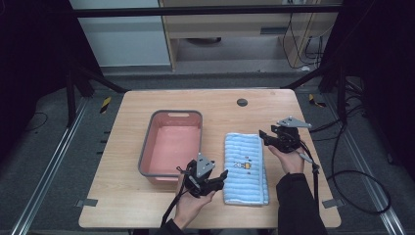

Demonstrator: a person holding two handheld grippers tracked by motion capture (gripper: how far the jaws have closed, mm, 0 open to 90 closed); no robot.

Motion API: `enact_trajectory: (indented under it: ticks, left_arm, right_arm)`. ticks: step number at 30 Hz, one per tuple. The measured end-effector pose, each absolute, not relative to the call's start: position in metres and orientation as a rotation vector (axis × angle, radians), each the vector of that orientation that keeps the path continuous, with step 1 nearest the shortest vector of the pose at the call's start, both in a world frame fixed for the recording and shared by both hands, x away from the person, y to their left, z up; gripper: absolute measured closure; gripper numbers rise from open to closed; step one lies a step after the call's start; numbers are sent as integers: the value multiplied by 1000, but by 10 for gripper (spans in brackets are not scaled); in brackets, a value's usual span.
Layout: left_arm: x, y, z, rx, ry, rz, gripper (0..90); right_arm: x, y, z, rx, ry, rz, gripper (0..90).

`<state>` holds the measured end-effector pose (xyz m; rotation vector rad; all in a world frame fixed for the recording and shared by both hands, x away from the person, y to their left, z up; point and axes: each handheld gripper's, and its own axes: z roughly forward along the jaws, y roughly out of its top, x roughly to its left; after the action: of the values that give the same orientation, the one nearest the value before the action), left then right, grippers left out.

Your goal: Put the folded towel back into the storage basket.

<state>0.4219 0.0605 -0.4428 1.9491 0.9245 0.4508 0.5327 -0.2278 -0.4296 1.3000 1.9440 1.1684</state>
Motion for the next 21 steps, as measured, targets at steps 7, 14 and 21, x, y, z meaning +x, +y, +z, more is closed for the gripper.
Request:
enact_trajectory:
  ticks: [7,14,21]
  left_arm:
    - [422,55,-457,1985,937,429,433]
    - [421,47,-469,2022,937,414,433]
    - [420,41,-481,2054,939,401,431]
  right_arm:
    - [541,-226,-442,1320,1966,1139,449]
    - [548,-224,-455,1333,1993,1112,448]
    - [553,-219,-468,1340,2025,1092,449]
